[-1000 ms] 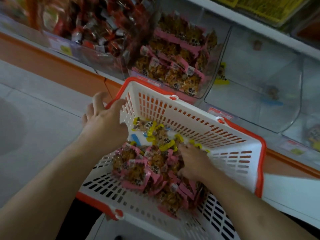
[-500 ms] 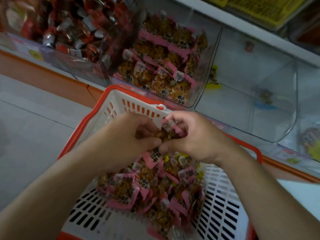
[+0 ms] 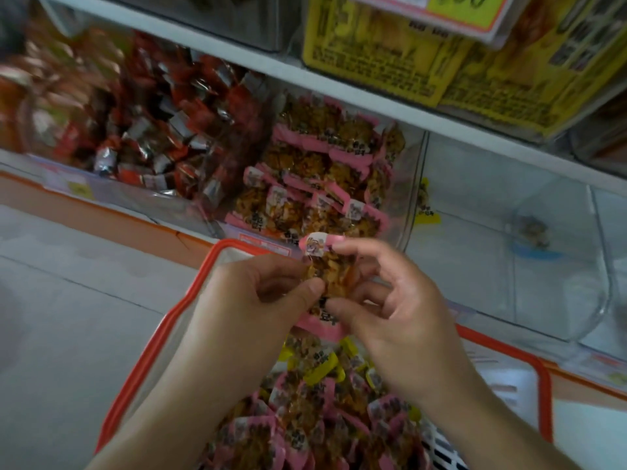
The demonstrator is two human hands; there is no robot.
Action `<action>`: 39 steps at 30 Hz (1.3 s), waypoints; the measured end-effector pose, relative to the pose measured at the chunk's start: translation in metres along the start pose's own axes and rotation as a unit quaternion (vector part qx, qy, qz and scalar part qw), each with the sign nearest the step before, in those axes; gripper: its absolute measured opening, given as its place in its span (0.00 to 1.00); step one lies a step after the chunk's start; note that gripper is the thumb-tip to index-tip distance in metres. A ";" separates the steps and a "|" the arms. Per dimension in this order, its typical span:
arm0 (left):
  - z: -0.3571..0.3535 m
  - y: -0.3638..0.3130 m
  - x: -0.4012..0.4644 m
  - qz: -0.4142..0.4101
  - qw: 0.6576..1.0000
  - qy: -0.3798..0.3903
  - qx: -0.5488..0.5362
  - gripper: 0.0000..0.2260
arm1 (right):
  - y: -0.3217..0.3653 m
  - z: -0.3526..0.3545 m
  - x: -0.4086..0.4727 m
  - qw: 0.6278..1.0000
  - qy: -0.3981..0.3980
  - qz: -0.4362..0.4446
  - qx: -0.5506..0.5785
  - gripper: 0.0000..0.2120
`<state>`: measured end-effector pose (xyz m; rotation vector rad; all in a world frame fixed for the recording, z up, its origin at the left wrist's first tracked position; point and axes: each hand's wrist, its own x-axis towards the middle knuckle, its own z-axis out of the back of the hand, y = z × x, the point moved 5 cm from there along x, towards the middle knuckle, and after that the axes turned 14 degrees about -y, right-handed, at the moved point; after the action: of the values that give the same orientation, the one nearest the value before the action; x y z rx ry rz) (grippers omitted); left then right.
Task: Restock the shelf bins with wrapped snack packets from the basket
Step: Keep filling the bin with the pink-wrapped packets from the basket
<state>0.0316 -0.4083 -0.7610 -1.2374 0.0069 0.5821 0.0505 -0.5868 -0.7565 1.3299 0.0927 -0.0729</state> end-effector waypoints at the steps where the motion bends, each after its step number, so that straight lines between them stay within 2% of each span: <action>1: 0.000 -0.002 0.000 -0.004 1.000 0.002 0.002 0.09 | 0.001 0.000 0.002 1.000 -0.013 0.003 -0.006 0.29; 3: 0.004 -0.009 0.003 -0.036 0.999 -0.006 0.019 0.06 | 0.006 -0.001 0.005 0.999 -0.050 0.008 -0.011 0.29; 6: 0.023 -0.013 0.010 -0.072 0.992 -0.072 0.072 0.02 | 0.018 -0.009 0.019 0.995 -0.091 0.009 -0.028 0.27; 10: 0.053 -0.009 0.019 -0.054 0.983 -0.139 0.103 0.05 | 0.036 -0.037 0.076 0.987 -0.135 0.040 -0.080 0.24; 15: 0.065 -0.009 0.025 -0.030 0.988 -0.133 0.077 0.06 | 0.034 -0.080 0.171 0.970 -0.173 0.070 -0.157 0.19; 19: 0.069 -0.012 0.030 -0.034 0.989 -0.123 0.078 0.06 | 0.025 -0.101 0.198 0.961 -0.159 0.066 -0.215 0.17; 23: 0.070 -0.012 0.032 -0.039 0.989 -0.115 0.087 0.06 | 0.027 -0.109 0.194 0.932 -0.142 0.128 -0.306 0.16; 27: 0.070 -0.012 0.030 -0.041 0.990 -0.108 0.078 0.07 | 0.030 -0.118 0.191 0.906 -0.131 0.164 -0.366 0.20; 36: 0.078 -0.018 0.029 -0.029 0.990 -0.119 0.067 0.10 | 0.044 -0.103 0.171 0.921 -0.117 0.155 -0.338 0.25; 39: 0.085 -0.020 0.032 -0.039 0.987 -0.135 0.083 0.10 | 0.052 -0.088 0.152 0.925 -0.133 0.166 -0.316 0.22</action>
<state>0.0415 -0.3238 -0.7242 -0.9860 -0.2157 0.6628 0.2045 -0.4887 -0.7438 0.6646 -0.3193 0.0629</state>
